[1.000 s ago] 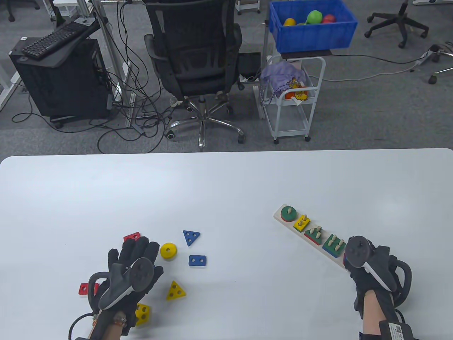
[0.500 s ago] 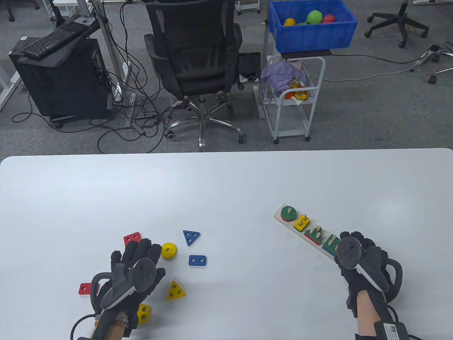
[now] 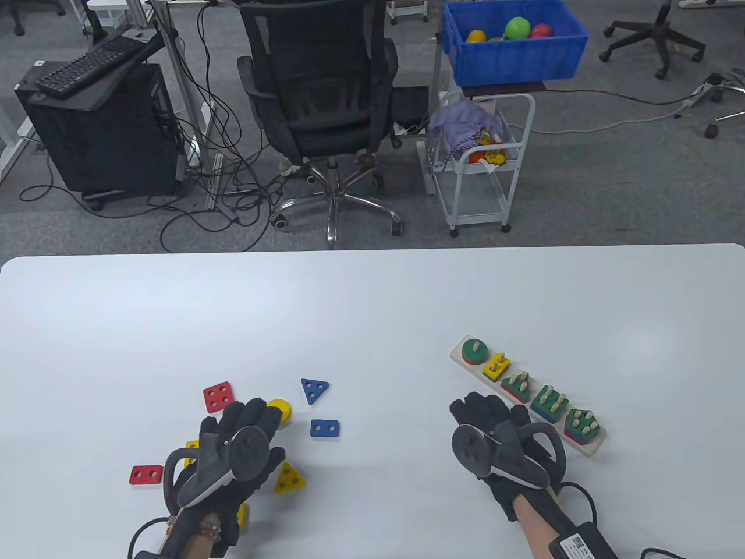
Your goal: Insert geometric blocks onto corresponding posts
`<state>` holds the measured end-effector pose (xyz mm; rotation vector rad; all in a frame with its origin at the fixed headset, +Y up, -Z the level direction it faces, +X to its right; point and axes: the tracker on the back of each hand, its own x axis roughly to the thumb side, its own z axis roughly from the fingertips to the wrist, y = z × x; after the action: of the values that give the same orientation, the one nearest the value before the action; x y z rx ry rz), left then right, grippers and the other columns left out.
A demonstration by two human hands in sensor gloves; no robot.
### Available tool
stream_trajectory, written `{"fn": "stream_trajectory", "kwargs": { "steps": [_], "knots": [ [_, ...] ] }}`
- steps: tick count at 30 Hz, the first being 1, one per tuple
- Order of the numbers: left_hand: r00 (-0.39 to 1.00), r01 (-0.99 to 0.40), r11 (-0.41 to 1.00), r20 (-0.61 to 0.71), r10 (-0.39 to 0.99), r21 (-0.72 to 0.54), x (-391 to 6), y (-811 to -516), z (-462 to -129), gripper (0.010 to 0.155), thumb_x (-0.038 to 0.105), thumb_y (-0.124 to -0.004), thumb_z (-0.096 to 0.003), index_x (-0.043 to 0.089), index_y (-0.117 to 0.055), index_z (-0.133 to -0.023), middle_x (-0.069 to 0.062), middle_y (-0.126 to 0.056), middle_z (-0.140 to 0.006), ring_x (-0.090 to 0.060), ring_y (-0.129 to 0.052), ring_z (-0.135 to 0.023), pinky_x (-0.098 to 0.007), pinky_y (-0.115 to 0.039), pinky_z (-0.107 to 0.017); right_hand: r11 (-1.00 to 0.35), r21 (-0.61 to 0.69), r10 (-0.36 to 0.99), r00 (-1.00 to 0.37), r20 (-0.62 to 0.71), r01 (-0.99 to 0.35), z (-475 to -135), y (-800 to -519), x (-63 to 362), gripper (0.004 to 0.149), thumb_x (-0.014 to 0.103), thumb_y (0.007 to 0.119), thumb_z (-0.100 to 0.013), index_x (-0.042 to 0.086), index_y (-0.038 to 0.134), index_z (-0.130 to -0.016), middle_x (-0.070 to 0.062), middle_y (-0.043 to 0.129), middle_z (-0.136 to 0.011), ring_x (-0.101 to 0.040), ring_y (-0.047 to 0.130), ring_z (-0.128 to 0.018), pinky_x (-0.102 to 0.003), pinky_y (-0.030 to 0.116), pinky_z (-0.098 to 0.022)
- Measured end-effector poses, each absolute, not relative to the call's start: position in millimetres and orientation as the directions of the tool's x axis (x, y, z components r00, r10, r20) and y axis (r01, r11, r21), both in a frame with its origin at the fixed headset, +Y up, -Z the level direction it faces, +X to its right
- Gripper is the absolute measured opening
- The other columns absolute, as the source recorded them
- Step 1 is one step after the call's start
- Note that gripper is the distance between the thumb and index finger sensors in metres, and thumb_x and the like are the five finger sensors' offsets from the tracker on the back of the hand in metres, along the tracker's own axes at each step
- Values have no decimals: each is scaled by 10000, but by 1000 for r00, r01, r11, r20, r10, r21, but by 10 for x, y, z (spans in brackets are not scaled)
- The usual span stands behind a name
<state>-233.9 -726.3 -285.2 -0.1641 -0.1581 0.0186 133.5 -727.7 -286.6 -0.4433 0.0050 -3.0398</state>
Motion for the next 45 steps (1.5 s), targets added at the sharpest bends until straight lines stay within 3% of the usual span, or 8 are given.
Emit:
{"fn": "stream_trajectory", "kwargs": {
  "steps": [4, 11, 19, 27, 30, 34, 38, 45],
  "knots": [
    [983, -51, 971, 160, 90, -235, -2118, -7279, -2935, 662, 556, -690, -509, 424, -447, -1110, 102, -462, -1253, -273, -474, -1191, -623, -390, -834, -997, -2, -68, -949, 308, 71, -2847, -7290, 1244, 643, 417, 787, -445, 212, 572, -1015, -149, 627, -1068, -433, 692, -953, -706, 599, -626],
    [985, 85, 924, 173, -21, -372, -1609, -7367, -3134, 635, 456, -747, -515, 449, -479, -1091, 150, -520, -1233, -222, -514, -1184, -601, -401, -842, -996, 12, -76, -943, 324, 85, -2824, -7307, 1234, 634, 420, 781, -448, 211, 580, -1011, -148, 633, -1066, -434, 696, -951, -711, 597, -625],
    [920, 390, 880, 160, -358, -273, -1202, -7533, -3412, 610, 430, -846, -464, 471, -606, -1024, 173, -685, -1151, -154, -653, -1123, -560, -467, -841, -996, 25, -69, -933, 353, 83, -2820, -7314, 1202, 620, 423, 773, -452, 213, 592, -1006, -145, 649, -1059, -432, 712, -943, -711, 598, -625],
    [893, 437, 886, 195, -406, -156, -1076, -7526, -3361, 581, 424, -844, -433, 454, -661, -984, 183, -804, -1031, -115, -778, -1024, -526, -526, -832, -996, 30, -71, -930, 360, 88, -2819, -7325, 1188, 633, 427, 770, -452, 208, 578, -1014, -148, 646, -1060, -434, 712, -942, -712, 597, -624],
    [931, 325, 936, 221, -292, -135, -1043, -7368, -3298, 598, 436, -829, -437, 441, -638, -1003, 174, -790, -1043, -121, -776, -1027, -524, -538, -826, -998, 7, -50, -929, 367, 56, -2808, -7310, 1171, 684, 438, 770, -448, 197, 514, -1035, -151, 623, -1069, -434, 707, -944, -710, 600, -623],
    [953, -81, 966, 266, 148, -246, -990, -7090, -3222, 605, 454, -817, -448, 405, -632, -1023, 143, -796, -1045, -142, -790, -1017, -527, -560, -812, -991, -77, 66, -909, 411, -107, -2754, -7220, 1118, 774, 447, 810, -423, 184, 437, -1048, -141, 596, -1066, -392, 744, -935, -689, 638, -612],
    [771, -477, 766, 213, 600, -431, -960, -6987, -3171, 608, 450, -805, -464, 369, -624, -1039, 113, -793, -1052, -168, -792, -1011, -530, -567, -804, -919, -189, 221, -850, 479, -346, -2672, -7095, 1091, 842, 456, 851, -391, 188, 396, -1046, -138, 545, -1071, -378, 746, -935, -679, 651, -610],
    [426, -703, 301, -42, 904, -645, -950, -7174, -3128, 608, 444, -737, -509, 315, -559, -1076, 70, -763, -1071, -199, -776, -1012, -530, -560, -798, -816, -285, 308, -795, 522, -503, -2582, -6979, 1060, 797, 425, 905, -363, 219, 488, -1010, -91, 648, -1026, -346, 813, -885, -668, 683, -583]
  ]
}}
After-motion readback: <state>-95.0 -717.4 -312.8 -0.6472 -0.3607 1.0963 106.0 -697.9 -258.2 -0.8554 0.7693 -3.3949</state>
